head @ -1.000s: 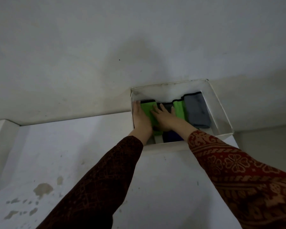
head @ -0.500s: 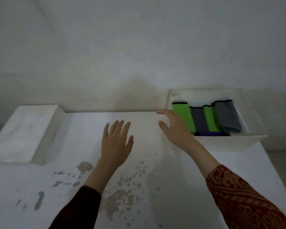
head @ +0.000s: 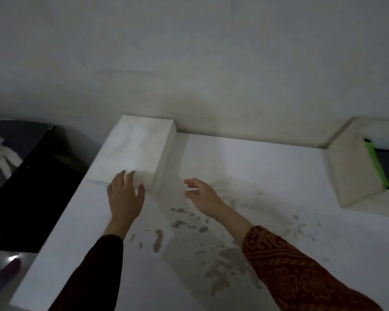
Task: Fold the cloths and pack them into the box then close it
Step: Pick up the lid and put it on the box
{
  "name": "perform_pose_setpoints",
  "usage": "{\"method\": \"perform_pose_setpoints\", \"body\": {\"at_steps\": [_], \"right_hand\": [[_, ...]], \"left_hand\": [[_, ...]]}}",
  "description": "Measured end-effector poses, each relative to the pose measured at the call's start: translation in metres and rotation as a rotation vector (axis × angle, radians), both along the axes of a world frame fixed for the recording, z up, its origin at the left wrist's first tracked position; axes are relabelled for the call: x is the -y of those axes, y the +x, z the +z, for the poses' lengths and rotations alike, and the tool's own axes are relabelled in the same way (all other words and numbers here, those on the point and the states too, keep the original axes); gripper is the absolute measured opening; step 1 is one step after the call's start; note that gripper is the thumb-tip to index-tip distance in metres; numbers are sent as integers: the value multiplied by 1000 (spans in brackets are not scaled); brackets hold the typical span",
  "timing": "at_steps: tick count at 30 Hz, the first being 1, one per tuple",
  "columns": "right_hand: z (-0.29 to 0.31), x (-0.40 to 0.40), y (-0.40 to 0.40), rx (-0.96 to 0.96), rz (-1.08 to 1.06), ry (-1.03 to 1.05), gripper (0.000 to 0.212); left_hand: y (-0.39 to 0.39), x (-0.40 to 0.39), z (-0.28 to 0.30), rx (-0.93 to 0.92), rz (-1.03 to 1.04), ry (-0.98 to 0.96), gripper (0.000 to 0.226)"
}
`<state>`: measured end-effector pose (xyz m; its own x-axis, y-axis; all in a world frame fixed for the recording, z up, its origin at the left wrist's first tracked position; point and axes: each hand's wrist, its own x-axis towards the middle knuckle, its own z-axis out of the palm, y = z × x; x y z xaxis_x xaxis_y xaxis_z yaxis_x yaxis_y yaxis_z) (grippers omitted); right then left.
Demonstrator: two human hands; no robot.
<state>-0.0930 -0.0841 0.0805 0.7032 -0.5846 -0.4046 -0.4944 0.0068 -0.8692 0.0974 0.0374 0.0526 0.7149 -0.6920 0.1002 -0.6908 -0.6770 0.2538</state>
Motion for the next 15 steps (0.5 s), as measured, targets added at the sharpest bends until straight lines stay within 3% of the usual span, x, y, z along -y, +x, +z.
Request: {"method": "perform_pose_setpoints", "body": {"at_steps": [5, 10, 15], "right_hand": [[-20, -28, 67, -52, -31, 140, 54], [-30, -38, 109, -67, -85, 241, 69], [-38, -26, 132, -50, -258, 336, 70]], "left_hand": [[67, -16, -6, -86, 145, 67, 62], [115, -15, -8, -145, 214, 114, 62], [141, -4, -6, -481, 295, -121, 65]]}}
